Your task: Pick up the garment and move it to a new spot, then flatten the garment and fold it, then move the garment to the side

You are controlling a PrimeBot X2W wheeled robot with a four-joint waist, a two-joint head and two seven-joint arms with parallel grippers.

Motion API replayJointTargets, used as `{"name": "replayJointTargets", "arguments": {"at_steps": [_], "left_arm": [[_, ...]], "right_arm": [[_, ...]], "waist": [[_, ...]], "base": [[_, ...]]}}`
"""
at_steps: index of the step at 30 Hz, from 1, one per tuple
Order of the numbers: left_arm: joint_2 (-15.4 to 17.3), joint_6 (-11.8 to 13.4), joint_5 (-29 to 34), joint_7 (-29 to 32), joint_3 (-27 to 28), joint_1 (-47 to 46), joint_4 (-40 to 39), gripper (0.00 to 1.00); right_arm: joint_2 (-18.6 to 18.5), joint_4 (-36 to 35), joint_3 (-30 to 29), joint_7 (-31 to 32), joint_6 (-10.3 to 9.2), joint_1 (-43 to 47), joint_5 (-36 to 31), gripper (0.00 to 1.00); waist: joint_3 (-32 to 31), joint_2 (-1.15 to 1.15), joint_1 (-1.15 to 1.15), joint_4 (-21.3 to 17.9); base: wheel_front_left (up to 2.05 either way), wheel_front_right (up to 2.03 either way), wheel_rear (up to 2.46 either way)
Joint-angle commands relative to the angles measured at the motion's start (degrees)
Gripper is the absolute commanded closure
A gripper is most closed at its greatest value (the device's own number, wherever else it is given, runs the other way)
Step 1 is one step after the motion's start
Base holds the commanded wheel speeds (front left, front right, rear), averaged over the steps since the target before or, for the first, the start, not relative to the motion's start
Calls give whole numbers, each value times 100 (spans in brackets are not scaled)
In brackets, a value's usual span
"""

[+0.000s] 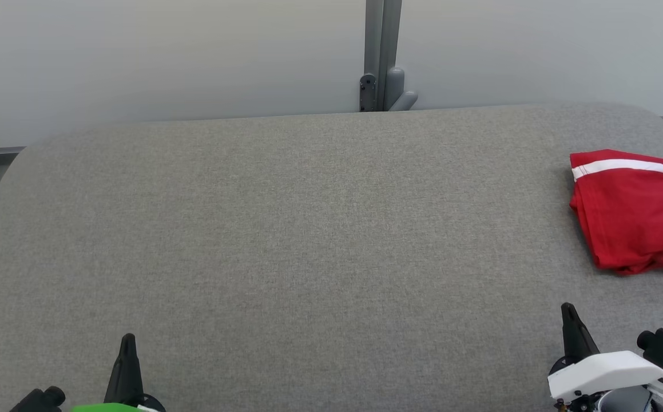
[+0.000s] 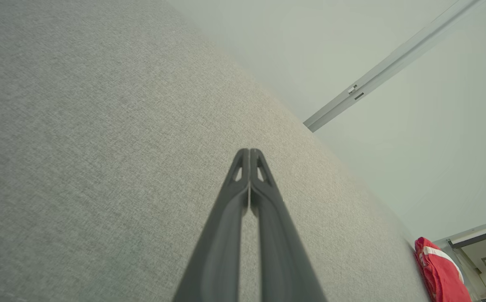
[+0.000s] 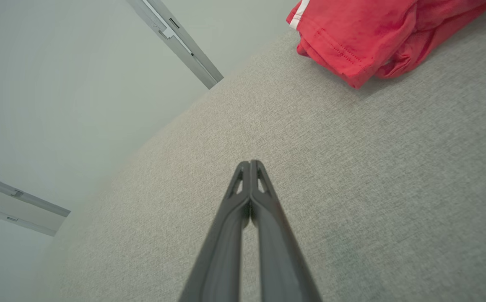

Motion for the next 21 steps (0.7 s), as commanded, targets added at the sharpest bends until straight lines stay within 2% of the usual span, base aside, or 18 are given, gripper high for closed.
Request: {"name": "replayJointTargets", "arguments": {"at_steps": [1,21], "left_arm": [[64,-19,-193,34,33,-173,-49,100],[88,-30,-1548,399,103,-523,15,100]], "right_arm": [[-45,-95,-25,44,-1,-158,219,100],[-59,-141,-68,408,-3,-372,1808,100]], "waist": [[2,0,0,-1],[31,0,0,-21]], "base": [[0,0,0],[0,0,0]]}}
